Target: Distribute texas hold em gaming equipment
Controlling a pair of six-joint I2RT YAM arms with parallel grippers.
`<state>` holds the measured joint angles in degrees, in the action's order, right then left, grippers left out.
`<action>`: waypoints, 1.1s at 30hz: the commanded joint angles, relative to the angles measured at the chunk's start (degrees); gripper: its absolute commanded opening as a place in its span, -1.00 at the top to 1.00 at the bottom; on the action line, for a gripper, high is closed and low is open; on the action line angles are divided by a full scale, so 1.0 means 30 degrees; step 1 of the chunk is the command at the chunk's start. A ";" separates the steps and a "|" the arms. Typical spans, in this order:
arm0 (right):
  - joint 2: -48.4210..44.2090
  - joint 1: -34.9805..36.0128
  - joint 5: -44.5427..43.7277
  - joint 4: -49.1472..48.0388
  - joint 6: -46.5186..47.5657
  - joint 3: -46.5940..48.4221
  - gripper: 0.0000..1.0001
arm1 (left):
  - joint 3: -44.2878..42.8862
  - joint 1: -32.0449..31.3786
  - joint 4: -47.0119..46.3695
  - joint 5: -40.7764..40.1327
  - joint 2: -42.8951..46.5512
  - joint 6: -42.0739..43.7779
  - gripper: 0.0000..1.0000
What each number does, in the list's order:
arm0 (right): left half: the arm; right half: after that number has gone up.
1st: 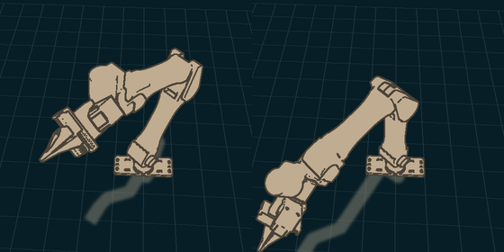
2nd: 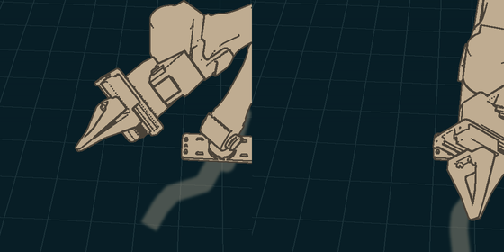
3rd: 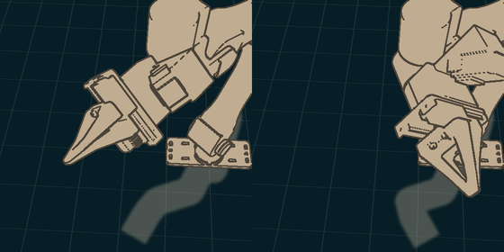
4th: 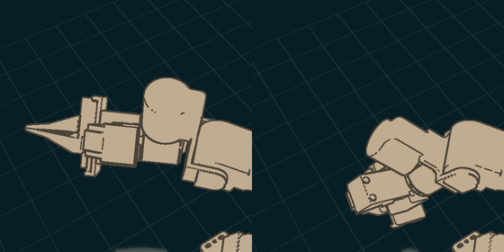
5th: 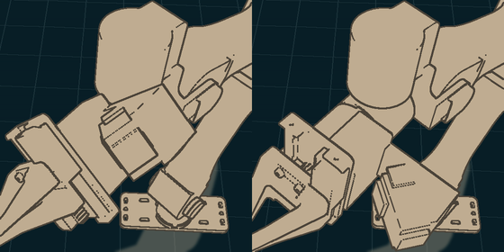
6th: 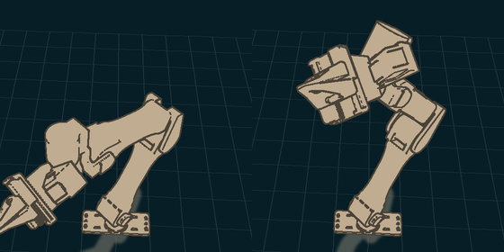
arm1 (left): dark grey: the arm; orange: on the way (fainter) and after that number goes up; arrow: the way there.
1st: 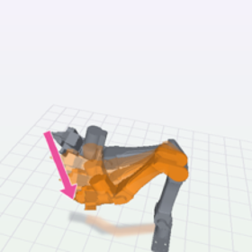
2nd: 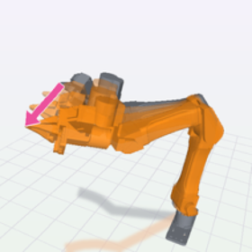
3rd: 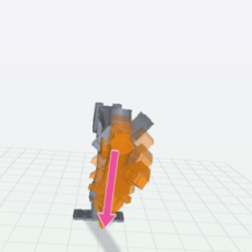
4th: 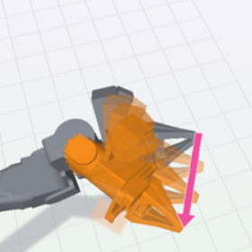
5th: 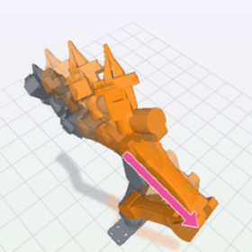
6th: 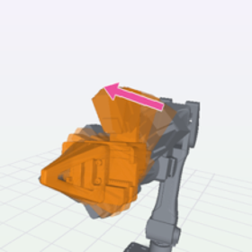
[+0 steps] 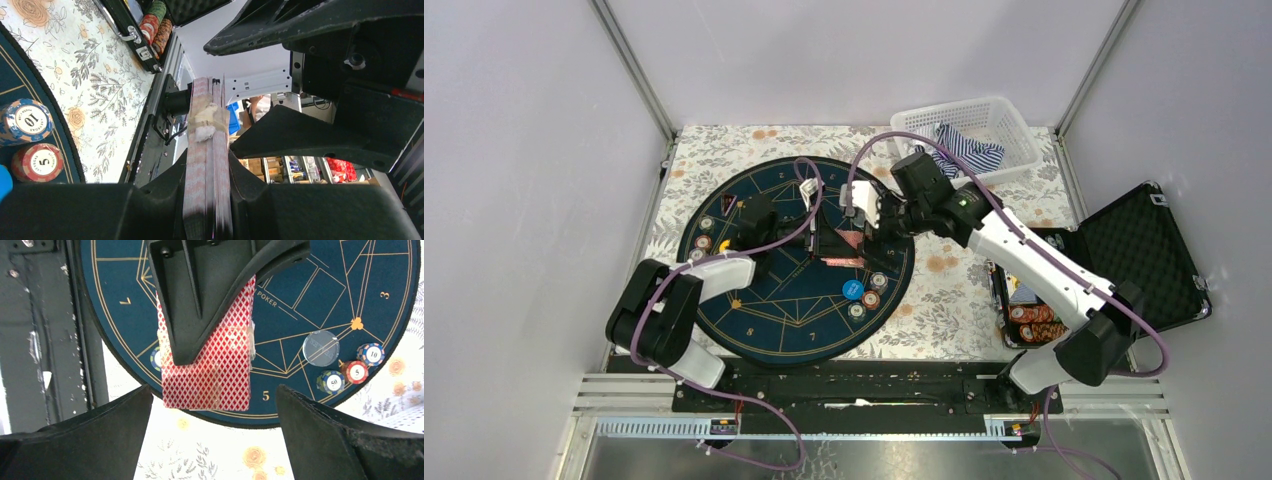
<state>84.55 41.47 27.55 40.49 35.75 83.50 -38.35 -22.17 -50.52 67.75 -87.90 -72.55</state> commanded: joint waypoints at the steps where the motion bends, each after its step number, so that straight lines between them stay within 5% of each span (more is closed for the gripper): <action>1: 0.0488 0.0874 -0.1922 0.0605 0.1986 0.0527 -0.99 | -0.0874 -0.0487 0.1487 0.0094 0.1068 0.2196 1.00; 22: 0.1575 0.3543 -0.4783 -0.1891 0.2423 -0.1006 -0.99 | -0.1484 -0.0764 0.1086 0.0147 0.0034 0.0843 1.00; 33: 0.1809 0.3655 -0.5930 -0.2711 0.2534 -0.1290 -0.59 | -0.1573 -0.0954 0.1319 0.0196 -0.0086 0.0977 1.00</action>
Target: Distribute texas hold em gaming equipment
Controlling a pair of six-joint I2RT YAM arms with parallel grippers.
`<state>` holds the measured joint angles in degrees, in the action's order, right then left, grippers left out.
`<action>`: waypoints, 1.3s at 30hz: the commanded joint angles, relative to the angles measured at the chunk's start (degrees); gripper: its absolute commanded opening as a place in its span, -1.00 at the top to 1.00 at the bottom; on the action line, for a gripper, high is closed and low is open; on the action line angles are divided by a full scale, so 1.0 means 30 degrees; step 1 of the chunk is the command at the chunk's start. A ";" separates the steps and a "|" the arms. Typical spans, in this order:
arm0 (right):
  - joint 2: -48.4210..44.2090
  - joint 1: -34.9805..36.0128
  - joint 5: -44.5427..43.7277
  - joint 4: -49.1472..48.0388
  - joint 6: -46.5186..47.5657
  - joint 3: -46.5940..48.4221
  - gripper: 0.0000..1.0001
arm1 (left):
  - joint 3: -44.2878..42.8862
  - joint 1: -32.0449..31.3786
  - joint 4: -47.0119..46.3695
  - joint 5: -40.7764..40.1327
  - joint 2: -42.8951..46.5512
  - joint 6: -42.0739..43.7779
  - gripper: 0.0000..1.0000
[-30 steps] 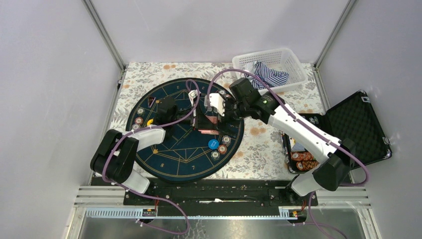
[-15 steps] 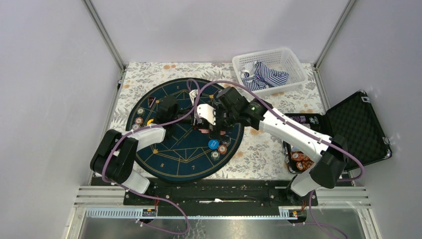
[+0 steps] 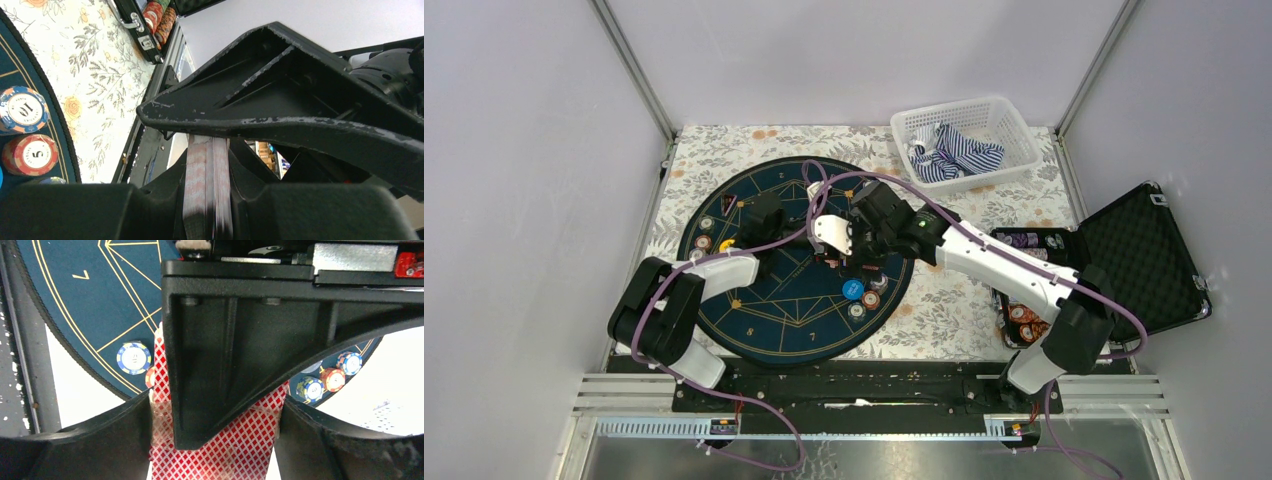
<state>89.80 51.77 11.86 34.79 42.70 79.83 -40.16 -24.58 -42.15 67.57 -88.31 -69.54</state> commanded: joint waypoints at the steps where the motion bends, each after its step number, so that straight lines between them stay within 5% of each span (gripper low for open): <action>1: 0.0026 0.0233 -0.0708 -0.0854 0.0149 -0.0093 -0.52 | -0.0946 -0.0156 -0.1436 0.0260 0.0060 0.0016 1.00; 8: -0.0263 0.0233 -0.1003 -0.1590 -0.0698 -0.0677 -0.03 | -0.1278 -0.0174 0.0620 0.0267 0.0316 0.1721 0.92; 17: -0.1591 0.0161 -0.1183 -0.3461 -0.2140 -0.2729 0.30 | -0.2688 0.0282 0.5282 0.0071 0.0524 0.4914 0.34; 22: -0.2116 -0.0228 -0.0688 -0.3950 -0.2779 -0.3231 0.40 | -0.2733 0.0769 0.5871 -0.0094 0.0766 0.5303 0.32; 28: -0.2099 -0.0308 -0.0628 -0.4033 -0.2857 -0.3329 0.40 | -0.2799 0.0825 0.6869 -0.0394 0.0879 0.6048 0.56; 32: -0.1551 -0.0293 -0.0712 -0.3758 -0.3269 -0.2821 -0.02 | -0.2878 0.0792 0.6873 -0.0317 0.0844 0.6006 0.99; 36: -0.0972 -0.0294 -0.1046 -0.3513 -0.3638 -0.2237 -0.66 | -0.2765 0.0795 0.6215 -0.0180 0.0781 0.5472 1.00; 39: -0.0676 -0.0297 -0.1418 -0.3516 -0.3898 -0.2059 -0.92 | -0.2485 0.0788 0.5505 -0.0224 0.0854 0.4967 1.00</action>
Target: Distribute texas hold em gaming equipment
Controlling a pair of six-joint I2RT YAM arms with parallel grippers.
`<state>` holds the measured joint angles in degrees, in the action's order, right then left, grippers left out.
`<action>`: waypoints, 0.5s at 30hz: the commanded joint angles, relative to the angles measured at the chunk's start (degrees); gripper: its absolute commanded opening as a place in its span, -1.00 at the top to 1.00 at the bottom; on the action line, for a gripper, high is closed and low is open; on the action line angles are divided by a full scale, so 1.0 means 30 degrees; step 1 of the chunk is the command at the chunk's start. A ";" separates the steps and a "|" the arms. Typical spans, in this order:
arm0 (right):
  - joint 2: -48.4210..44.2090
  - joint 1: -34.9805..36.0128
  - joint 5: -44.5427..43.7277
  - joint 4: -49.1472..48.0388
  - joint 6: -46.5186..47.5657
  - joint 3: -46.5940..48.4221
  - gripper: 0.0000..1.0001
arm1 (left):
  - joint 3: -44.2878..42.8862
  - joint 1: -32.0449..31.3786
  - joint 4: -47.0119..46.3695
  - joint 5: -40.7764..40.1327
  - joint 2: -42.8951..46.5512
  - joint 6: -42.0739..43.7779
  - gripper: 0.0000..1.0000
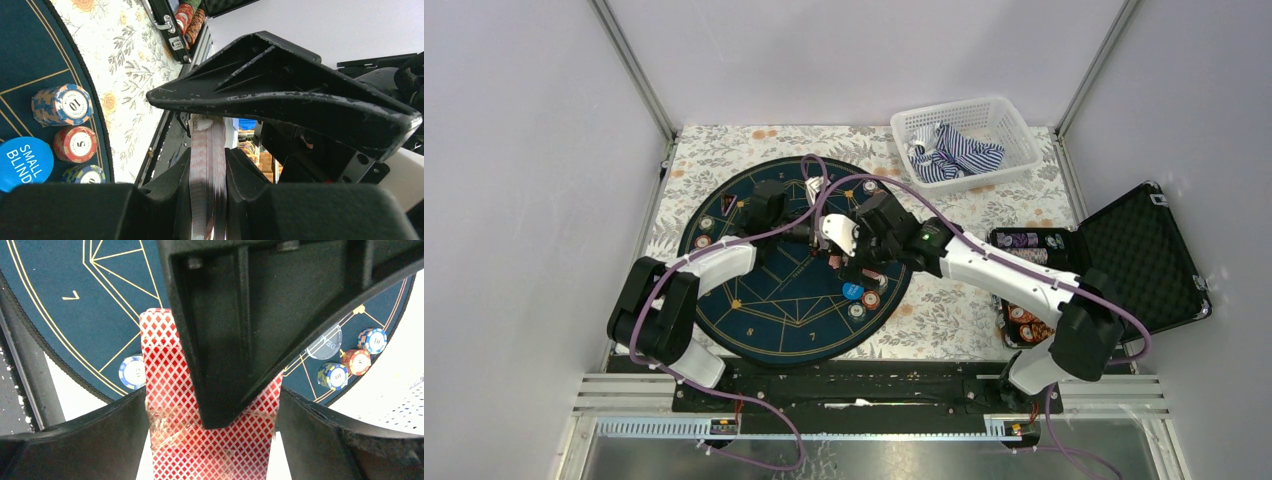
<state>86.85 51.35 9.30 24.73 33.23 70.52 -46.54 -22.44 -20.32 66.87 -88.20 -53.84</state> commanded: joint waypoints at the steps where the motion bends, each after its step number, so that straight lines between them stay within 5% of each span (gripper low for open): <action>1: 0.0441 -0.0159 -0.0714 -0.0111 -0.0828 0.1132 -0.96 | -0.0338 0.0082 -0.1844 -0.0006 0.0860 -0.0303 1.00; 6: 0.0817 -0.0336 -0.0835 -0.0133 -0.1197 0.1220 -0.92 | -0.0032 0.0077 -0.2814 -0.0033 0.1011 -0.0967 1.00; 15: 0.0371 -0.0773 -0.0427 -0.0707 -0.1542 0.0796 -0.23 | 0.0169 0.0196 -0.2835 -0.0087 0.1043 -0.0860 1.00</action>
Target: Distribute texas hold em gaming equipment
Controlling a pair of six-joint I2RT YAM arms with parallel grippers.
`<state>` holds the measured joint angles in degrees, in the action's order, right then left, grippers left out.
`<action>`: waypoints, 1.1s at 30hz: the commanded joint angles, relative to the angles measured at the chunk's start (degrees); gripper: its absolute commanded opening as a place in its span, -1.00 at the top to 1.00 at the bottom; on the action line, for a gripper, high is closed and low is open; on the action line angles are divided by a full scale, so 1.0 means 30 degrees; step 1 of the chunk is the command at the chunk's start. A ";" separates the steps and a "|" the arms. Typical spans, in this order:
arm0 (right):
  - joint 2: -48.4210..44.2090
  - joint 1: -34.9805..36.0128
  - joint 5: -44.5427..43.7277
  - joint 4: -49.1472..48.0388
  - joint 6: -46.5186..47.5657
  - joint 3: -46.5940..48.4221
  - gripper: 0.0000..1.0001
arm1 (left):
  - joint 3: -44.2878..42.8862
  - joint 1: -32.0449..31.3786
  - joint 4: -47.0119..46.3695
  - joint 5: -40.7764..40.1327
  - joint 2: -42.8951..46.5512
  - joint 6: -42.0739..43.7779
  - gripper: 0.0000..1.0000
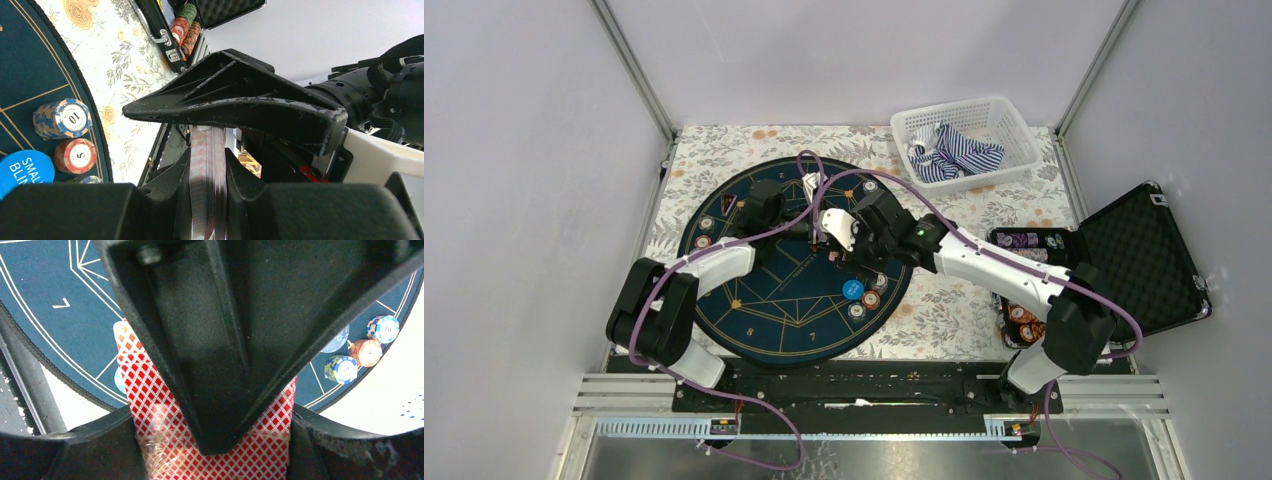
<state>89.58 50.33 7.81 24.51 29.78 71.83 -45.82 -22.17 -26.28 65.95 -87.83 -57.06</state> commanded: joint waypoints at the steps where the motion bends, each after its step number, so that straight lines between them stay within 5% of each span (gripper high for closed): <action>1: -0.0703 -0.0476 0.0242 -0.0681 -0.0294 0.0275 -0.16 | -0.0227 0.0113 -0.0295 0.0197 0.0878 0.0665 1.00; 4: -0.1007 -0.0500 0.0675 -0.0599 -0.0022 0.0175 0.05 | -0.0865 0.0121 0.1508 0.0236 0.0716 0.1737 0.48; 9: -0.1385 -0.0518 0.0497 -0.1021 0.0254 -0.0352 0.21 | -0.1676 0.0128 0.4465 -0.0218 0.0993 0.4006 0.19; 16: -0.2021 -0.0839 0.0784 -0.1577 0.0277 -0.1064 0.39 | -0.2195 0.0452 0.7528 -0.1033 0.1102 0.6407 0.27; 24: -0.2493 -0.1512 0.1909 -0.1810 0.0283 -0.1561 0.68 | -0.1992 0.1005 0.7419 -0.0709 0.1231 0.6367 0.36; 33: -0.2737 -0.1965 0.3172 -0.1769 0.0609 -0.1821 0.71 | -0.1804 0.1456 0.7620 -0.0509 0.1500 0.6455 0.42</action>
<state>85.56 45.60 14.48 21.37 30.39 66.11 -50.70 -19.46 -4.64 65.23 -84.71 -40.29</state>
